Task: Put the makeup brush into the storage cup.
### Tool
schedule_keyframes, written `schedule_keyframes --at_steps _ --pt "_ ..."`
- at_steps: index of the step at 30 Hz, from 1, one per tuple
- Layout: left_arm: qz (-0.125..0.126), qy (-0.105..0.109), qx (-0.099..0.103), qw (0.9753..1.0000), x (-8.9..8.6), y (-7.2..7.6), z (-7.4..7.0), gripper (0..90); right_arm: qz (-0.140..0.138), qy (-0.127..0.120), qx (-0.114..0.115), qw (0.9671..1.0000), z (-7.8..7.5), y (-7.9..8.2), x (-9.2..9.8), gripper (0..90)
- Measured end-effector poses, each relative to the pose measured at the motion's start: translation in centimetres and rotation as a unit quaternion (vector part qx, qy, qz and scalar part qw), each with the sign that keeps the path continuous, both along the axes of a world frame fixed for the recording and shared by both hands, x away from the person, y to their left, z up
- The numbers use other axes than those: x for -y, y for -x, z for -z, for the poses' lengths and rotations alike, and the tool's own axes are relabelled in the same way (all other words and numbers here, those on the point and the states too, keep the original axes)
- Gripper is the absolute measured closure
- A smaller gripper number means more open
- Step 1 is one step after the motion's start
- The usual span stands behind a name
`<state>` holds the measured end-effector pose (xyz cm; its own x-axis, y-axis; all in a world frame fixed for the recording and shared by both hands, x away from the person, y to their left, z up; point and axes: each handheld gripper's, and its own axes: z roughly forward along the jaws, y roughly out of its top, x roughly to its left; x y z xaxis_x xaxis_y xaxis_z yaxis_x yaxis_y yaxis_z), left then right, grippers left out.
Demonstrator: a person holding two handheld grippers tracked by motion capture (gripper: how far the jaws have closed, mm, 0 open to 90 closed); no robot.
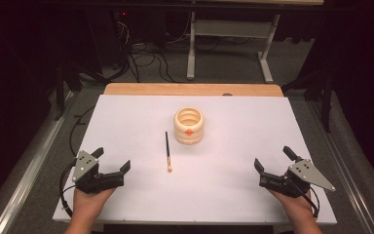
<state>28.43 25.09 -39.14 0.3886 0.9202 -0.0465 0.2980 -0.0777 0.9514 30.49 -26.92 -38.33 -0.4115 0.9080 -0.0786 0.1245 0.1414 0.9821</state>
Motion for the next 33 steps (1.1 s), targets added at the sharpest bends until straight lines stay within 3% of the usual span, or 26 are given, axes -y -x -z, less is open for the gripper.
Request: schedule_keyframes --at_steps 10,33 --pt "0.003 -0.005 0.011 0.9999 0.22 0.19 -0.23 0.1 0.007 -0.001 0.0 1.0 0.18 -0.1 0.1 1.2" --pt "0.008 -0.02 0.012 0.9997 0.49 0.1 -0.05 0.6 0.011 0.001 0.0 0.9999 0.51 -0.28 0.13 1.2"
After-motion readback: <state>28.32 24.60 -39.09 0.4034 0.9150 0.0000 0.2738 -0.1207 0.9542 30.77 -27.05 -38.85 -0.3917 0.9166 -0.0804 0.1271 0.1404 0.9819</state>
